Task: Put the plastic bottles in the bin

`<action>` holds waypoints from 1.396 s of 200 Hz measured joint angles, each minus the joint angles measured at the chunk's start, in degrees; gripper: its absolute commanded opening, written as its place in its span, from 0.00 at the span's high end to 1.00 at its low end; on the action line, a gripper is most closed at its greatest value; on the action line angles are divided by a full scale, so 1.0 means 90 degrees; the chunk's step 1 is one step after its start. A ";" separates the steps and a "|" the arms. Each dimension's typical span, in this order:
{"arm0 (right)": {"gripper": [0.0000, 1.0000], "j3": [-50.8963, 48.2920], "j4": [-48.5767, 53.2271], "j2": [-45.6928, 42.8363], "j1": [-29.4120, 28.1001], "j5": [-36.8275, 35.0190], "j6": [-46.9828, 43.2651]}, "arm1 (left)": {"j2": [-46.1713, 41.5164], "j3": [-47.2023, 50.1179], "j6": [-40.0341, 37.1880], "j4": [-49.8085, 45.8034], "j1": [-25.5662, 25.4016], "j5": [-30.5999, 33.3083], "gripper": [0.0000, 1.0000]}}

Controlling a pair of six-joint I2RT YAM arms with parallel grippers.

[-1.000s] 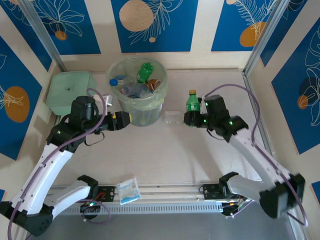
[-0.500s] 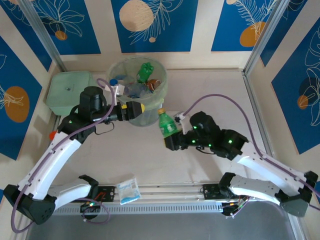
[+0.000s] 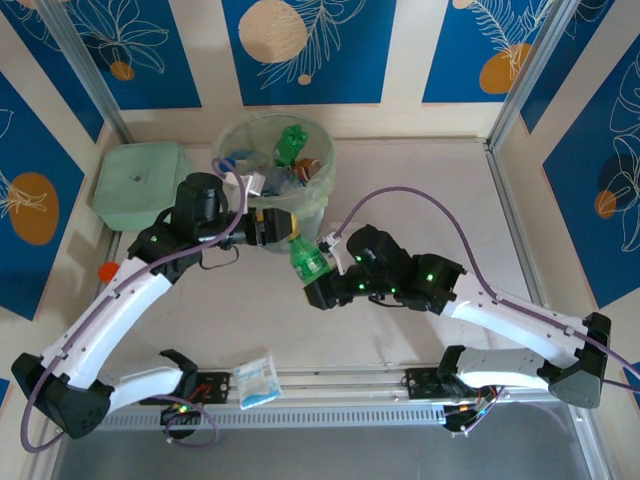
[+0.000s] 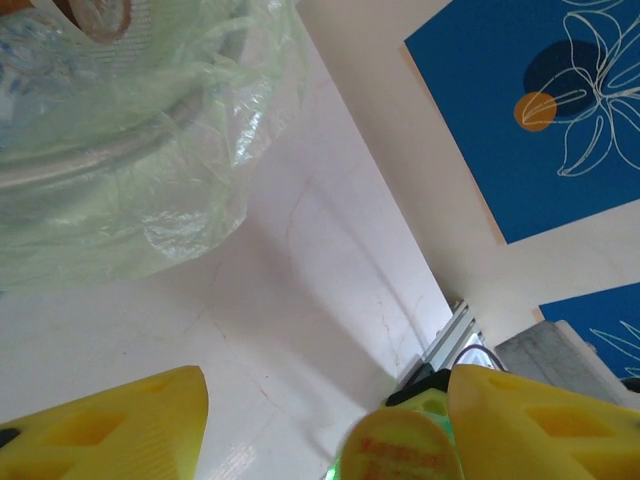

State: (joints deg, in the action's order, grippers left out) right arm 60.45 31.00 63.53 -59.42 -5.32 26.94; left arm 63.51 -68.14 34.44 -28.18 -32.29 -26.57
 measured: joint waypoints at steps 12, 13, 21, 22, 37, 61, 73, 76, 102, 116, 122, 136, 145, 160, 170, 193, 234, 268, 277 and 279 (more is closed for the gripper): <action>0.49 0.0027 -0.0027 0.0051 -0.0007 -0.0005 0.0000 | 0.0000 0.0000 0.0000 -0.0032 -0.0056 0.0000 0.36; 0.49 0.0032 -0.0032 0.0053 -0.0010 -0.0002 0.0000 | 0.0000 0.0000 0.0000 -0.0032 -0.0061 -0.0002 0.36; 0.49 0.0039 -0.0056 0.0063 -0.0012 -0.0002 0.0000 | 0.0000 0.0000 0.0000 -0.0041 -0.0083 -0.0005 0.34; 0.49 0.0039 -0.0058 0.0063 -0.0012 -0.0002 0.0000 | 0.0000 0.0000 0.0000 -0.0041 -0.0085 -0.0005 0.34; 0.49 0.0068 -0.0073 0.0063 -0.0027 -0.0002 -0.0002 | 0.0000 0.0000 0.0000 -0.0083 -0.0100 -0.0024 0.34; 0.49 0.0095 -0.0085 0.0063 -0.0029 -0.0007 -0.0017 | -0.0002 0.0000 -0.0005 -0.0155 -0.0107 -0.0027 0.43; 0.49 0.0095 -0.0083 0.0066 -0.0029 -0.0007 -0.0017 | -0.0007 -0.0002 -0.0027 -0.0148 -0.0112 -0.0049 0.48; 0.49 0.0095 -0.0083 0.0070 -0.0029 -0.0007 -0.0017 | -0.0007 -0.0002 -0.0012 -0.0148 -0.0114 -0.0061 0.49; 0.49 0.0095 -0.0087 0.0134 -0.0029 -0.0007 -0.0019 | -0.0007 -0.0007 0.0005 -0.0141 -0.0136 -0.0121 0.54; 0.49 0.0095 -0.0090 0.0138 -0.0029 -0.0027 -0.0022 | -0.0002 -0.0007 0.0024 -0.0134 -0.0136 -0.0172 0.51; 0.49 0.0100 -0.0090 0.0136 -0.0029 -0.0034 -0.0019 | 0.0000 -0.0007 0.0044 -0.0131 -0.0136 -0.0194 0.50; 0.49 0.0104 -0.0092 0.0136 -0.0041 -0.0058 -0.0019 | 0.0002 -0.0007 0.0095 -0.0134 -0.0136 -0.0245 0.47; 0.49 0.0107 -0.0126 0.0136 -0.0041 -0.0083 -0.0019 | 0.0005 -0.0007 0.0129 -0.0141 -0.0143 -0.0311 0.46; 0.49 0.0109 -0.0165 0.0136 -0.0041 -0.0104 -0.0019 | 0.0007 -0.0007 0.0141 -0.0148 -0.0160 -0.0415 0.44; 0.49 0.0124 -0.0170 0.0136 -0.0041 -0.0121 -0.0019 | 0.0007 -0.0007 0.0141 -0.0153 -0.0165 -0.0459 0.47; 0.49 0.0172 -0.0185 0.0136 -0.0041 -0.0143 -0.0019 | 0.0005 -0.0007 0.0138 -0.0141 -0.0172 -0.0522 0.59; 0.46 0.0172 -0.0185 0.0148 -0.0041 -0.0182 -0.0046 | 0.0000 -0.0034 0.0206 -0.0119 -0.0182 -0.0554 0.76; 0.24 0.0202 -0.0177 0.0100 -0.0046 -0.0338 -0.0075 | 0.0039 -0.0338 0.0114 -0.0342 -0.0182 -0.0389 0.86; 0.22 0.0204 -0.0160 0.0022 -0.0036 -0.0437 -0.0039 | 0.0100 -0.0595 0.0000 -0.0503 -0.0182 -0.0219 0.87; 0.22 0.0204 -0.0151 -0.0002 -0.0034 -0.0459 -0.0051 | 0.0121 -0.0670 -0.0024 -0.0546 -0.0185 -0.0165 0.88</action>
State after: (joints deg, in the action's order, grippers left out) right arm 62.28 29.65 63.51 -59.72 -9.45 26.48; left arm 64.60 -74.17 34.22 -33.10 -33.95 -28.05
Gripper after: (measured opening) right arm 0.764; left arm 0.303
